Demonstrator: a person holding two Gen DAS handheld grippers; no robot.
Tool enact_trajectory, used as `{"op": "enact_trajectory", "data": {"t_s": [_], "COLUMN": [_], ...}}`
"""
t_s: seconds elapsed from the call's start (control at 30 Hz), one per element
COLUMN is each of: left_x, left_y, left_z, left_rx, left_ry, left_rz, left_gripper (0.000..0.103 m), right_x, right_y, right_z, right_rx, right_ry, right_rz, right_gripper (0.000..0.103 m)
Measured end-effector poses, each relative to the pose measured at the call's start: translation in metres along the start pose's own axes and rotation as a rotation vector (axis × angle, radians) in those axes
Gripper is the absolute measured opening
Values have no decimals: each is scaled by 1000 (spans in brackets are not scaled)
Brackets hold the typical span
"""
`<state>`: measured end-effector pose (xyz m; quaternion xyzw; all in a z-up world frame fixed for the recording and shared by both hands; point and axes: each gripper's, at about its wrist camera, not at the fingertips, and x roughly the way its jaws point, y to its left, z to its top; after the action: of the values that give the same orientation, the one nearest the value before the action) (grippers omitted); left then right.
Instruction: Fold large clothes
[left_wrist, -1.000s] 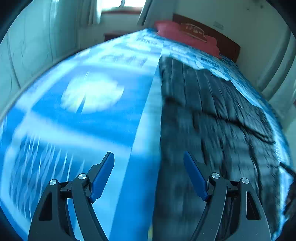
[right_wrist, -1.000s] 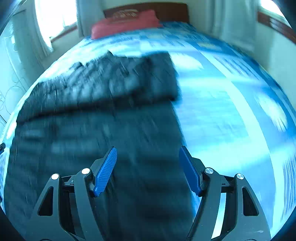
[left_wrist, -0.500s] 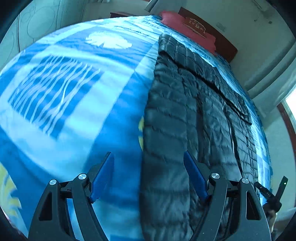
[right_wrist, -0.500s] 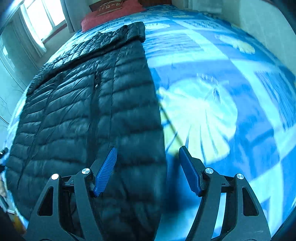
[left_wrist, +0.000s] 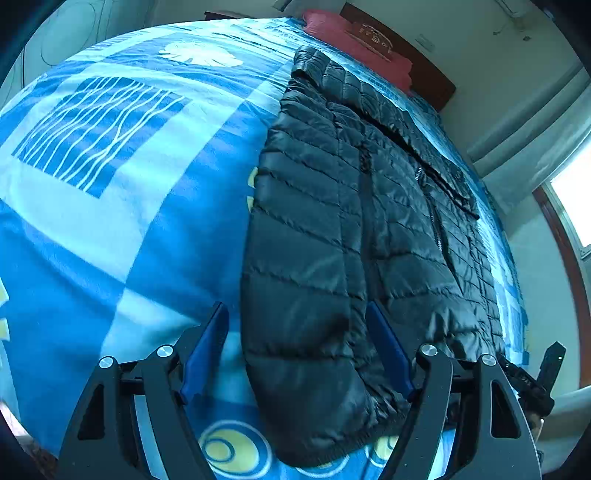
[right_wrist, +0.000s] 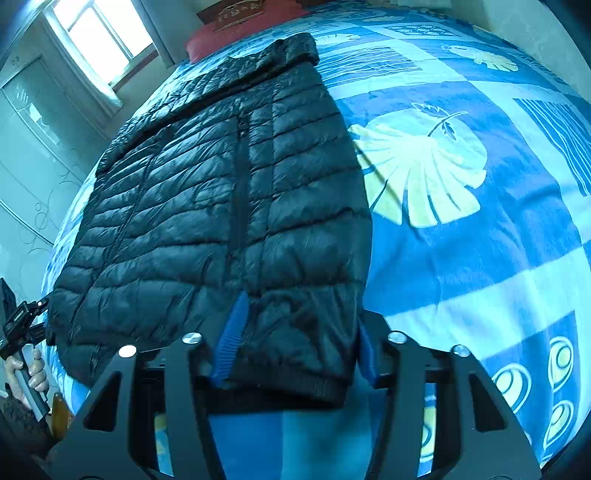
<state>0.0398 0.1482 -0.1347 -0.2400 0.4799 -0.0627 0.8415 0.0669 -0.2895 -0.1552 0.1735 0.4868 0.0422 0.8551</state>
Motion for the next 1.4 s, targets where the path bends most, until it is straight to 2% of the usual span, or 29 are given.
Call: {"op": "enact_trajectory", "data": {"t_s": [0.17,0.23,0.33,0.37,0.47,0.6,0.8,0.97,1.2,1.4], "left_x": [-2,-1,-3,-4,-9,-21,-60,-85,-118,-145], "left_y": [-5,-9,-11,-9,-3,-5,-10,-15,-25,-26], "left_z": [-9,-12,-13,-12,-10,-9,0,0,-5,-18], "left_rx": [-9,3,19,7,-35,-53,-81,-99,-120,-121], "left_ry": [22,28,17,13,5,-15,-78,-99,-118,-134], "left_rz": [-40,-49,-24,-31,-75,-112,-244,-305,-381,-389], "left_gripper": [57,53,35,27,17,13,12,12,12,11], "right_x": [-2,-3,-8,-10,-14,-26,-54,-80,-122,-149], "right_y": [-1,0,0,-1,-9,-17,-22,-24,-14,-8], "right_z": [-3,-4,-4,-4,-4,-4,-4,-12,-19,-30], "right_rx": [17,13,33,44,87,146,223,267,269,267], "right_ry": [-9,-19,-34,-38,-49,-67,-95,-116,-155,-175], "right_rz": [34,45,74,81,124,211,369,452,512,525], "right_gripper": [36,26,13,13,11,10,9,9,9,9]}}
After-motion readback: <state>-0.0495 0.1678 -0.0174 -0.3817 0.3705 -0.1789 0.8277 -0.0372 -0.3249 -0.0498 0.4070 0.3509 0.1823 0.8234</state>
